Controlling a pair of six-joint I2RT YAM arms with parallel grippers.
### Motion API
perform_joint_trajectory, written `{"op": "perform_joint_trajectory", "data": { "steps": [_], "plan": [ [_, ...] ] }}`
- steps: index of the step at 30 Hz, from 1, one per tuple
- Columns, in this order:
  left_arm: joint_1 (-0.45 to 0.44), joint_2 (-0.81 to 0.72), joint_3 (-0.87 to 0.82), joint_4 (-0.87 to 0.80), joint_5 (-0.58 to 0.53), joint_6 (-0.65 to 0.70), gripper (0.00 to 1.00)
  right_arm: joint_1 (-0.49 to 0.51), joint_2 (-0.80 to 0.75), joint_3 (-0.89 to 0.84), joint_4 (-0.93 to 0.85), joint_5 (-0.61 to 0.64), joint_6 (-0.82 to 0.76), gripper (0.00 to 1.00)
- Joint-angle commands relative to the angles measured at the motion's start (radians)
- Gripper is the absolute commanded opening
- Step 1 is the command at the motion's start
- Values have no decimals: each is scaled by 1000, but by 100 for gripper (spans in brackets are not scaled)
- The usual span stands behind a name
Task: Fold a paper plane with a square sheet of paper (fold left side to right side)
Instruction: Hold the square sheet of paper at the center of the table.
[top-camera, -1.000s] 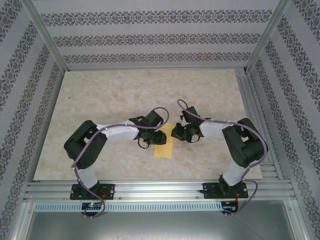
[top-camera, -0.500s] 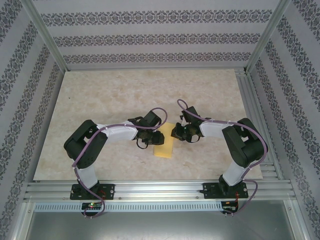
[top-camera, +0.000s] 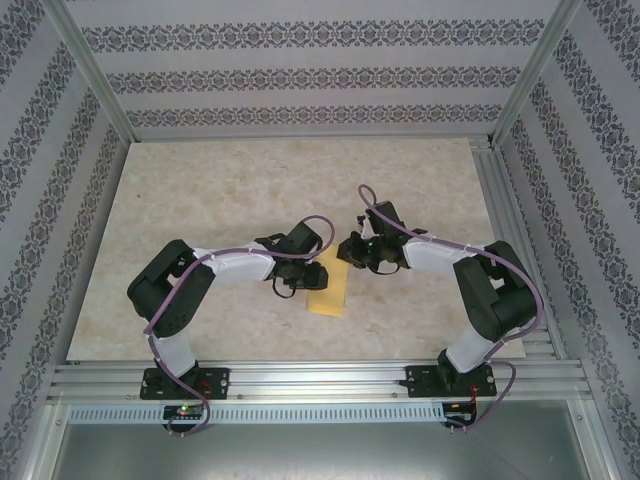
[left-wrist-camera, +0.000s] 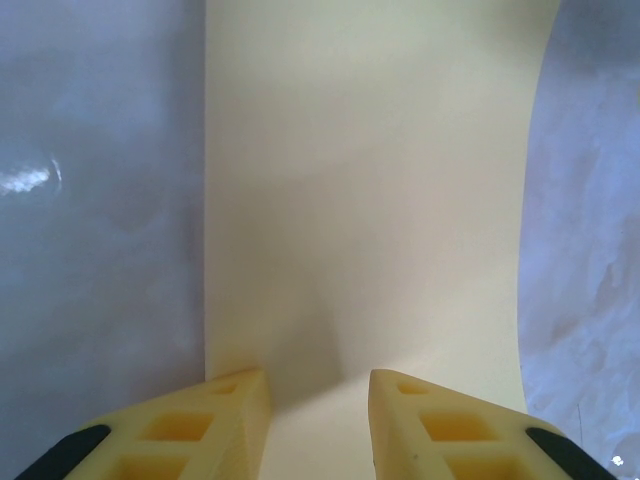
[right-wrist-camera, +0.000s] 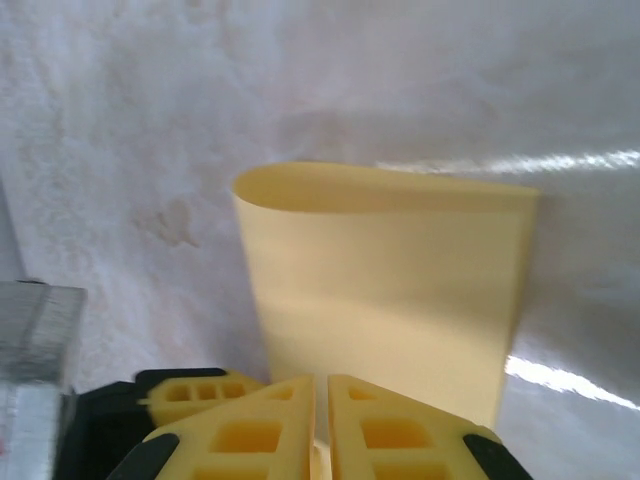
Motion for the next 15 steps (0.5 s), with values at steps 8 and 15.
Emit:
{"op": "perform_joint_trajectory", "data": {
  "steps": [8,15],
  "plan": [
    [8,28,-26,9,-1,19,35,38,147,117,141,-71,81,12],
    [6,28,-28,11,-1,20,34,53,209,143,173,-76,115,12]
  ]
}}
